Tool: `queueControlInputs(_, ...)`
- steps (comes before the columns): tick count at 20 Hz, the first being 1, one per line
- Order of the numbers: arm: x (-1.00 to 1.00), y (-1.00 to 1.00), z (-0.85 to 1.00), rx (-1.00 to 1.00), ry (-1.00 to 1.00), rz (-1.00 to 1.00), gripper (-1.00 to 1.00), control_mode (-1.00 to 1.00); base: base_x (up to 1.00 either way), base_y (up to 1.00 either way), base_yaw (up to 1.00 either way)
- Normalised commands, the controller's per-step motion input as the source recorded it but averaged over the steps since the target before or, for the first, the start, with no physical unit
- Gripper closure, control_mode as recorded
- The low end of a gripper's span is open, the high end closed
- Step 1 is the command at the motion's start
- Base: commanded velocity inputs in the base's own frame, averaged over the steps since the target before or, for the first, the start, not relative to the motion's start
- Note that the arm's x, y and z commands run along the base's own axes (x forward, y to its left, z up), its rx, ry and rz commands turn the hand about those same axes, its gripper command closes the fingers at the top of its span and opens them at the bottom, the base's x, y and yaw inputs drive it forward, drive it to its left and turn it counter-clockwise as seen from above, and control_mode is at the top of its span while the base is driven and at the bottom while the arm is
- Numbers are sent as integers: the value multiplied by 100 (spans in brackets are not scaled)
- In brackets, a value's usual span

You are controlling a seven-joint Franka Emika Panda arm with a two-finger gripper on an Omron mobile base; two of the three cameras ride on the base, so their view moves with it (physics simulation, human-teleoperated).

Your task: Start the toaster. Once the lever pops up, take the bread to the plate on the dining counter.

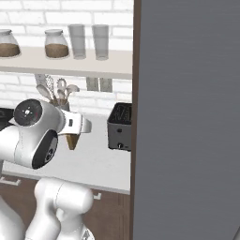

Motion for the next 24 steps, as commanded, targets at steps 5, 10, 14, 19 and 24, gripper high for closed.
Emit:
queueControlInputs(5,-11,1,0,0,0,-1,100,-100,0,0,0)
queueControlInputs(10,0,0,0,0,0,0,100,100,-100,-20,12)
queueControlInputs(14,0,0,0,0,0,0,100,100,-56,3,72)
queueControlInputs(19,0,0,0,0,0,0,100,100,0,22,94)
queueControlInputs(24,0,0,0,0,0,0,100,100,0,0,100)
